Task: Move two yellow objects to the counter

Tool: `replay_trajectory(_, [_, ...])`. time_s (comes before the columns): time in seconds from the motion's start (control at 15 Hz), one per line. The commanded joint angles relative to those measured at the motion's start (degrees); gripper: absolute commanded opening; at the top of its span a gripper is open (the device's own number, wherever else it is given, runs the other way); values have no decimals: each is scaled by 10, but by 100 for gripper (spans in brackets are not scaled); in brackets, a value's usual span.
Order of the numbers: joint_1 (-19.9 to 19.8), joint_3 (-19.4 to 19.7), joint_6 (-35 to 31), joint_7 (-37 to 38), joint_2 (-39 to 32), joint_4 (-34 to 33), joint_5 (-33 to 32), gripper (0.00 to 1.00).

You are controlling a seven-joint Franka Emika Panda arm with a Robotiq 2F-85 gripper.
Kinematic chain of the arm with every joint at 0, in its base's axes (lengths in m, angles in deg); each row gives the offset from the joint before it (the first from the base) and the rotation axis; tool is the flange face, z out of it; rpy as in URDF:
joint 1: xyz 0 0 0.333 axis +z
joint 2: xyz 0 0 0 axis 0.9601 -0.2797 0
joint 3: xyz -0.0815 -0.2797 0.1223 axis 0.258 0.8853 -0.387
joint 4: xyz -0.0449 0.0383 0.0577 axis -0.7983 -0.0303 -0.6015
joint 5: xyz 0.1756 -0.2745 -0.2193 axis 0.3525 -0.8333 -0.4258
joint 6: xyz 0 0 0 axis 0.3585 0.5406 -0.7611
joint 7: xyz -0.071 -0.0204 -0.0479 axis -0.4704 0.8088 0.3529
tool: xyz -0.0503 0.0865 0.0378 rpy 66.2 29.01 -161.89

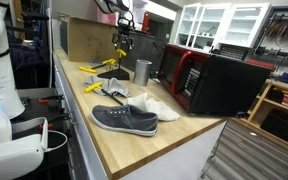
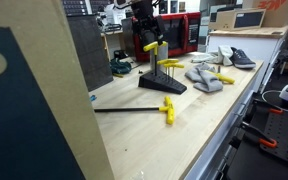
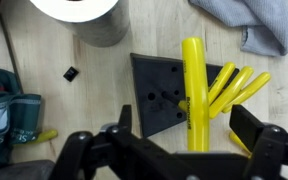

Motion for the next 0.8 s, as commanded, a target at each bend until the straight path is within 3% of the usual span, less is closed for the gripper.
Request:
replay_trajectory(0.0, [-3,-4,2,1,-2,-3,-1,100])
replay_trajectory(0.73, [-2,-8,-27,0,14,24,-1,100])
